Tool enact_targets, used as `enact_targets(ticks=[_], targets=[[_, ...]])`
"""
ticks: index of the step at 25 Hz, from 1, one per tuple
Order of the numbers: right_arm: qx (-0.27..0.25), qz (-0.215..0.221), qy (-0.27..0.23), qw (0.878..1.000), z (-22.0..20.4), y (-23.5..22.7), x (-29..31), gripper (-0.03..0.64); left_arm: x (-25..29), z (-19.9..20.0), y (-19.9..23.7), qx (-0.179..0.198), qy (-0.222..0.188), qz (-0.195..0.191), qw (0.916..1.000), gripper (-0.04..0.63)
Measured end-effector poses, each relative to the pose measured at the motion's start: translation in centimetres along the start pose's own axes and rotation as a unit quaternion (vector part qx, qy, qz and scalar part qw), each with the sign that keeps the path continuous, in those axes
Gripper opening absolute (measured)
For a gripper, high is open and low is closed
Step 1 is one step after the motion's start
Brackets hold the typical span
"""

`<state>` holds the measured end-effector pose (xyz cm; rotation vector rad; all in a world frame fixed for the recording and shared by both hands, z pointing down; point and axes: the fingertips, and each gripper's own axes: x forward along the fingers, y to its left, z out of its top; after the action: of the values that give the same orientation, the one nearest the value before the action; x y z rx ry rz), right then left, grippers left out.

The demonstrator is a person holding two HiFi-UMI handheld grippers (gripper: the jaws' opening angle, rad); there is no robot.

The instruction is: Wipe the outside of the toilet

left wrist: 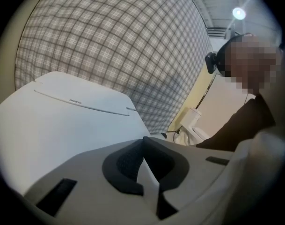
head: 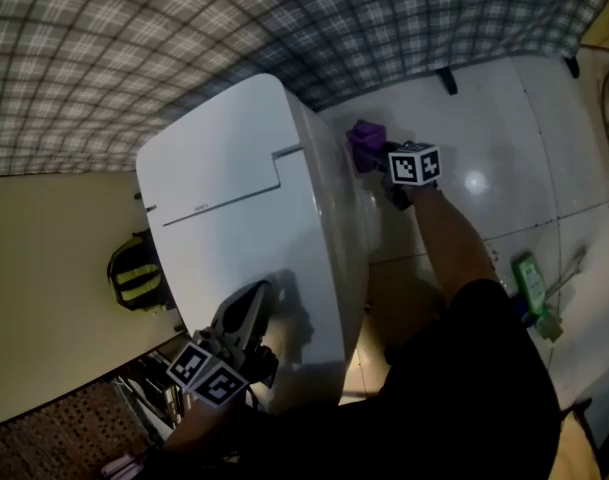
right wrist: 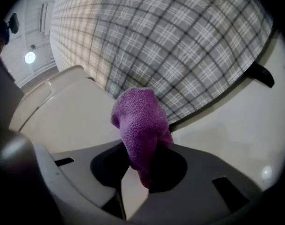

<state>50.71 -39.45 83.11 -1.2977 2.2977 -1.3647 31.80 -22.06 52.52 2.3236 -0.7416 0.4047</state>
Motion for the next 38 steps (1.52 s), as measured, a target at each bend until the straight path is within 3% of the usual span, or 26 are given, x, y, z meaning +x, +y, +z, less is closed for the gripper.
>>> enact_targets(ticks=[3,8,11,14,18,23,31,33,38], targets=[[0.008,-0.013,0.029,0.999,-0.7,-0.5,2.4,0.087,-0.5,0.2,0.5,-0.004,-0.006,0.0,1.0,-0.005],[0.061,0.054,0.058,0.995,-3.5,1.6,2.5,0.078,-0.7,-0.1,0.5,0.026,0.002,-0.014,0.9996,-0.005],[0.061,0.095,0.129,0.985,-8.5,3.4,0.0,0.08,-0.5,0.1,-0.2,0.015,-0.005,-0.021,0.9997,-0.005],[0.094,0.134,0.194,0.967,-14.3,5.9,-3.1,0.08,-0.7,0.4,-1.2,0.011,-0.009,-0.029,0.9995,-0.005],[0.122,0.183,0.28,0.935,-20.3,9.2,-7.3,0.08,-1.5,0.5,-2.9,0.01,-0.017,-0.036,0.9991,-0.005],[0.078,0.244,0.403,0.879,-26.3,14.6,-11.6,0.084,-3.3,0.2,-4.0,0.002,-0.025,-0.039,0.9989,-0.005],[0.039,0.299,0.455,0.838,-28.9,20.5,-16.2,0.086,-6.0,0.4,-5.0,0.014,-0.041,-0.052,0.9977,-0.005],[0.017,0.29,0.473,0.832,-29.4,20.4,-17.1,0.087,-7.0,0.4,-5.3,0.011,-0.049,-0.055,0.9972,-0.005],[-0.051,0.208,0.505,0.836,-29.7,16.3,-20.3,0.087,-10.4,-1.0,-6.9,0.029,-0.073,-0.047,0.9958,-0.005]])
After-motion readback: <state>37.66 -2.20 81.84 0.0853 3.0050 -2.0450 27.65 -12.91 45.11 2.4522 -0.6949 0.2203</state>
